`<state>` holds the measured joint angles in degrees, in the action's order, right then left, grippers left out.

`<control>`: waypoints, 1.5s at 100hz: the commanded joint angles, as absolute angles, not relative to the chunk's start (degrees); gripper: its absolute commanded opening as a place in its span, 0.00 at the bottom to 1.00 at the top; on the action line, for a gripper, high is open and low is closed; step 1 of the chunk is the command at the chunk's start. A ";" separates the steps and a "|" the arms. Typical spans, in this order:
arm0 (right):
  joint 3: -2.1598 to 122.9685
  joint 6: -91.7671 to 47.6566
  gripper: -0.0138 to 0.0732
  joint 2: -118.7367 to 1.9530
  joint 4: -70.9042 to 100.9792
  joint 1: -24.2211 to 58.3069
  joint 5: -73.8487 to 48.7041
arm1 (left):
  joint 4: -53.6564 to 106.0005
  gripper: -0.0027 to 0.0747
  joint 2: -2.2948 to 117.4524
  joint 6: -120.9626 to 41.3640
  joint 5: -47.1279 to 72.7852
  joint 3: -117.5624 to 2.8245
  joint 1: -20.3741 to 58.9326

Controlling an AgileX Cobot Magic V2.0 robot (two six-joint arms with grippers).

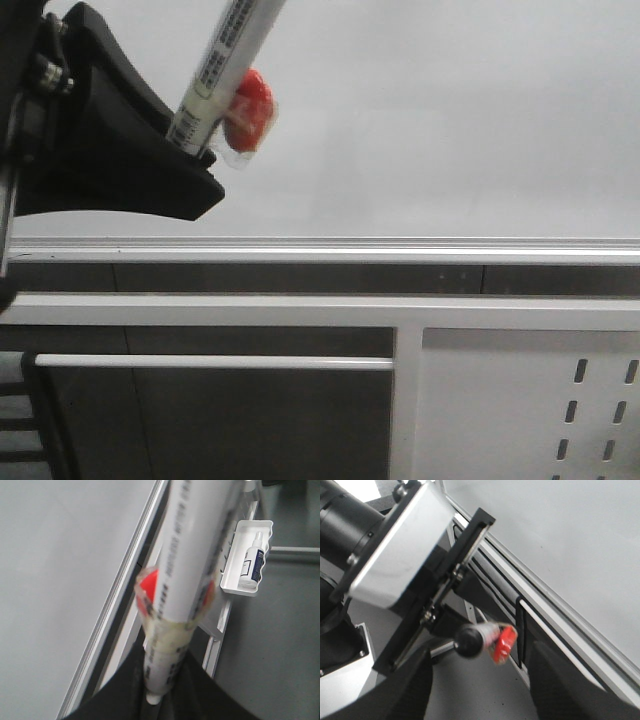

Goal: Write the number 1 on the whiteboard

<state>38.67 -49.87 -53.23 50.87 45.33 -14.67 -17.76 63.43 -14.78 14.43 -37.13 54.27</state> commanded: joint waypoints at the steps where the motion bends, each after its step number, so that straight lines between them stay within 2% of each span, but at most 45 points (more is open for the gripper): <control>1: 40.79 -50.64 0.61 -54.10 52.25 47.69 -6.45 | -18.01 0.01 62.84 -14.63 11.41 -39.16 54.76; 78: 42.21 -50.64 0.59 -58.58 53.69 49.10 -4.56 | -18.01 0.01 62.84 -14.63 9.39 -39.16 54.76; 100: 42.70 -50.64 0.38 -59.70 54.70 49.10 -6.19 | -18.01 0.01 62.84 -14.63 9.30 -39.16 54.76; 117: 42.70 -50.64 0.29 -61.10 55.12 49.10 -7.63 | -18.01 0.01 62.84 -14.63 9.30 -39.16 54.76; 130: 42.70 -50.64 0.10 -61.23 55.12 49.10 -7.72 | -17.78 0.02 62.73 -14.63 9.30 -39.16 54.76; 132: 42.70 -50.64 0.07 -61.23 55.12 49.10 -7.72 | -17.78 0.03 62.73 -14.63 9.30 -39.16 54.76; 139: 42.70 -50.64 0.07 -61.23 55.12 49.10 -7.72 | -17.78 0.11 62.47 -14.63 9.00 -39.16 54.76; 150: 42.70 -50.64 0.07 -61.23 55.01 49.10 -7.72 | -17.78 0.39 61.26 -14.63 7.64 -39.16 54.76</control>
<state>40.65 -50.58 -61.87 53.91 48.92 -7.50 -17.66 63.29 -14.78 14.33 -37.13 54.27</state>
